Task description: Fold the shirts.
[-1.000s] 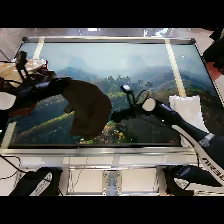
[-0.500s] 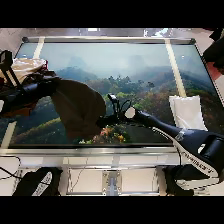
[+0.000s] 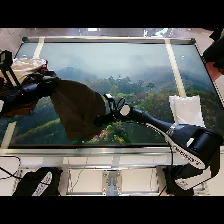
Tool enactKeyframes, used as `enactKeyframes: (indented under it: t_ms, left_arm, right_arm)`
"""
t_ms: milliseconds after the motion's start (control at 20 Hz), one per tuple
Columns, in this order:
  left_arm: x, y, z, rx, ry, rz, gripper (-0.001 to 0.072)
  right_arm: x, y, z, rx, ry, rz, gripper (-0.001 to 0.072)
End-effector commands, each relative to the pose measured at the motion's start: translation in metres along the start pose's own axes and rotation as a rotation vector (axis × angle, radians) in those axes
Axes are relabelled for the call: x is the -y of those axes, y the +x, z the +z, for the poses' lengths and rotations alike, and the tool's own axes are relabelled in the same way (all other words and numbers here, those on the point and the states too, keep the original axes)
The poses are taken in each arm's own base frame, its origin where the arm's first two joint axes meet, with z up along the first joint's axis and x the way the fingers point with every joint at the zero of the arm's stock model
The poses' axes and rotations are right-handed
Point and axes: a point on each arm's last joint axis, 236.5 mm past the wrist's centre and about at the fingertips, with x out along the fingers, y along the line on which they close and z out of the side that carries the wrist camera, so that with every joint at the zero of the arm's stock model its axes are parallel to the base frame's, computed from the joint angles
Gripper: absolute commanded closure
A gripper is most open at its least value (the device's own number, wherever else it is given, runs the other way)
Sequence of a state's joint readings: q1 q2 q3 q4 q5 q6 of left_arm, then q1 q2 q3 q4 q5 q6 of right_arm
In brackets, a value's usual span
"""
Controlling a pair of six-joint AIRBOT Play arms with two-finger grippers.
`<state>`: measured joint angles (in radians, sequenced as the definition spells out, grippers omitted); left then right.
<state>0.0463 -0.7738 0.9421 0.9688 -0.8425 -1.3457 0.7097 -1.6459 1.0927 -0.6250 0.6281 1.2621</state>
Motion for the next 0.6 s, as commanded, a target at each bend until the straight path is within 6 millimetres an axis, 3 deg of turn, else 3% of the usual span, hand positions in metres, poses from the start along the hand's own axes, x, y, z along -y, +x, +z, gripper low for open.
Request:
enactKeyframes:
  t_ms: [0,200,250,350,400,450,550]
  left_arm:
    - [0.0,0.0,0.0,0.002,0.001,0.001,0.0694]
    - [0.0,0.0,0.0,0.001,0.001,0.001,0.0694]
    - [0.0,0.0,0.0,0.002,0.001,0.001,0.0694]
    - [0.0,0.0,0.0,0.001,0.0,0.002,0.0694]
    - [0.0,0.0,0.0,0.001,0.0,0.002,0.0694]
    - [0.0,0.0,0.0,0.001,0.0,0.002,0.0694]
    - [0.0,0.0,0.0,0.001,0.0,0.001,0.0694]
  right_arm:
    - [0.008,0.009,-0.013,-0.054,0.031,-0.015,0.0206]
    - [0.009,0.017,-0.017,-0.072,0.104,0.003,0.022]
    - [0.006,0.016,-0.014,-0.066,0.103,0.009,0.0293]
    - [-0.001,0.014,-0.002,-0.039,0.082,0.02,0.0556]
    - [-0.005,0.012,0.006,-0.019,0.07,0.024,0.0649]
    - [-0.008,0.011,0.015,0.005,0.06,0.026,0.0701]
    - [-0.013,0.008,0.026,0.033,0.047,0.03,0.0702]
